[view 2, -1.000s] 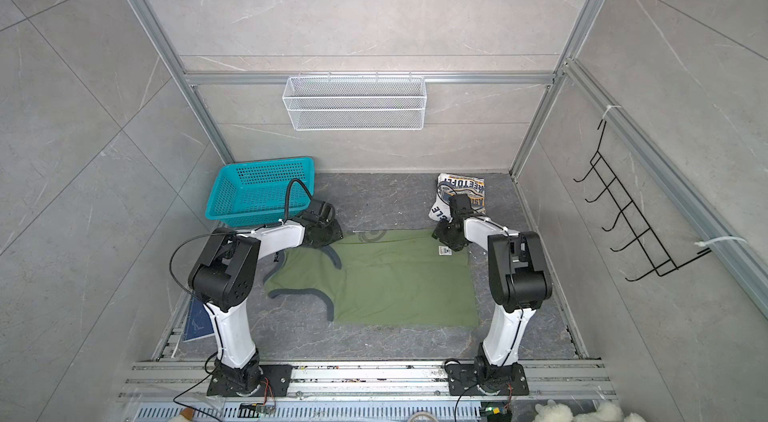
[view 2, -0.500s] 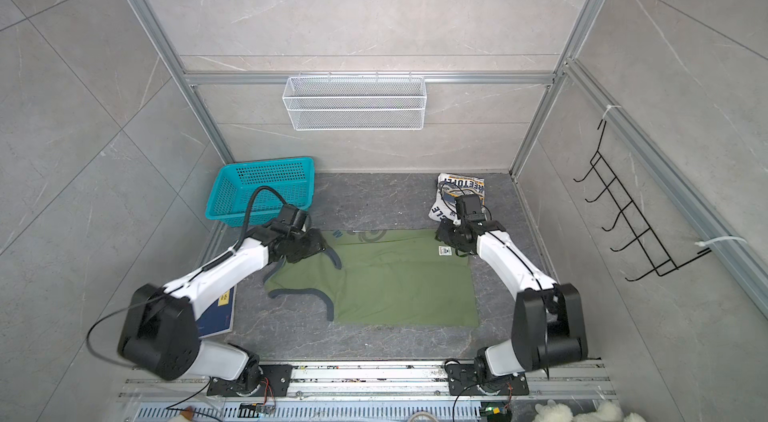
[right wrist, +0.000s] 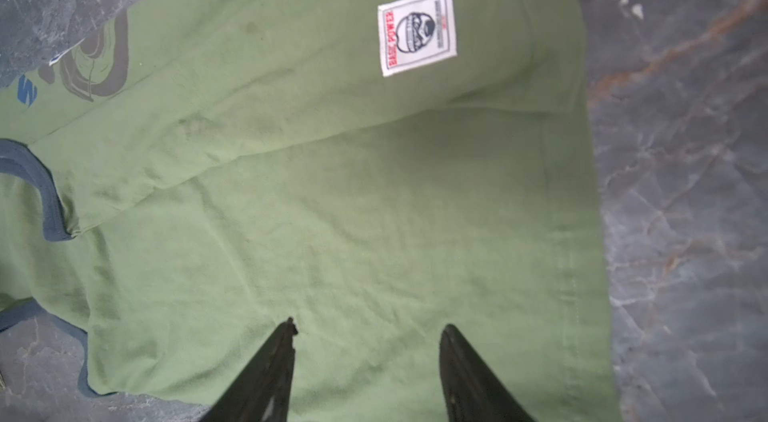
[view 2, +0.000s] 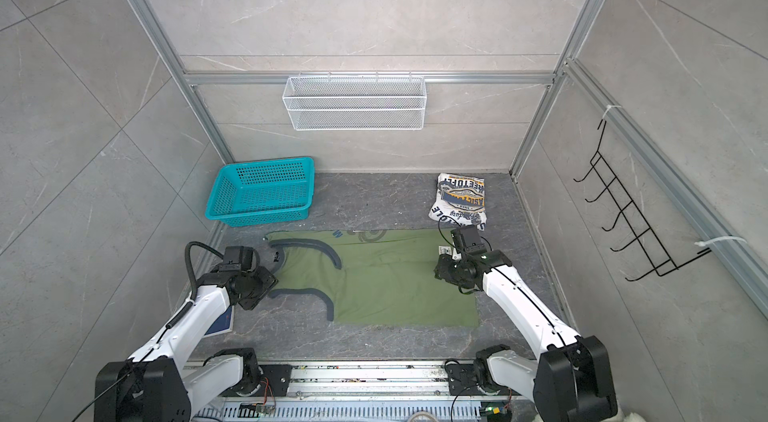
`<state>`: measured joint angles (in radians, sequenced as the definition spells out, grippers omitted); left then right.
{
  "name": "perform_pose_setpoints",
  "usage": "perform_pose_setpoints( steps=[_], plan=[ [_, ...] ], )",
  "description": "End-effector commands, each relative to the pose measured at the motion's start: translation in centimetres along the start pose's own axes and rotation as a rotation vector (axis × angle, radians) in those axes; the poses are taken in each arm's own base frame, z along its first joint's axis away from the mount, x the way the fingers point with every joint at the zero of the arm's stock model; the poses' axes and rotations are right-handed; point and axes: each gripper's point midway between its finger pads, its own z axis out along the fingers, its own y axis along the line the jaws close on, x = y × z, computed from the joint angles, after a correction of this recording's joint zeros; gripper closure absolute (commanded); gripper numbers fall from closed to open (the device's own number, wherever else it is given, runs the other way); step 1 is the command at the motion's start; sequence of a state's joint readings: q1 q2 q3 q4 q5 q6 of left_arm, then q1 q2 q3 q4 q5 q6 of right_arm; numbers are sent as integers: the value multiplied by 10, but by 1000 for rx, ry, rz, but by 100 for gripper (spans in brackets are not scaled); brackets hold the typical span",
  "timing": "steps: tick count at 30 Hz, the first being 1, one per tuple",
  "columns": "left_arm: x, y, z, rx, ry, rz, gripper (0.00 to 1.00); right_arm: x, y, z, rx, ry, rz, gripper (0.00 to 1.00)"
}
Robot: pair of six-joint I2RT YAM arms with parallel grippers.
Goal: Fold and stack the tank tops
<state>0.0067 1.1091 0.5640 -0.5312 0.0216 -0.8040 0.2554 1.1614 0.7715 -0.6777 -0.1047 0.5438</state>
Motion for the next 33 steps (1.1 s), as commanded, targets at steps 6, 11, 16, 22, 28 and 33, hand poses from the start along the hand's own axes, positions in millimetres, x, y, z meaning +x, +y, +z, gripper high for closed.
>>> perform_pose_setpoints(
  steps=[6,11,16,22,28,33],
  plan=[
    [13,-32,-23,75,-37,136,38,26,-45,-11,191,-3,164,41],
    [89,-71,-44,150,81,354,38,46,-66,-14,282,29,254,41],
    [161,-77,-42,124,206,540,38,67,-82,-16,321,33,327,41],
    [208,-76,-37,96,246,654,39,81,-90,-17,357,72,370,41],
    [234,-68,-22,66,266,692,44,93,-100,-14,380,70,425,41],
    [216,-66,-19,27,167,678,43,97,-108,-13,409,60,420,42]
  ],
)
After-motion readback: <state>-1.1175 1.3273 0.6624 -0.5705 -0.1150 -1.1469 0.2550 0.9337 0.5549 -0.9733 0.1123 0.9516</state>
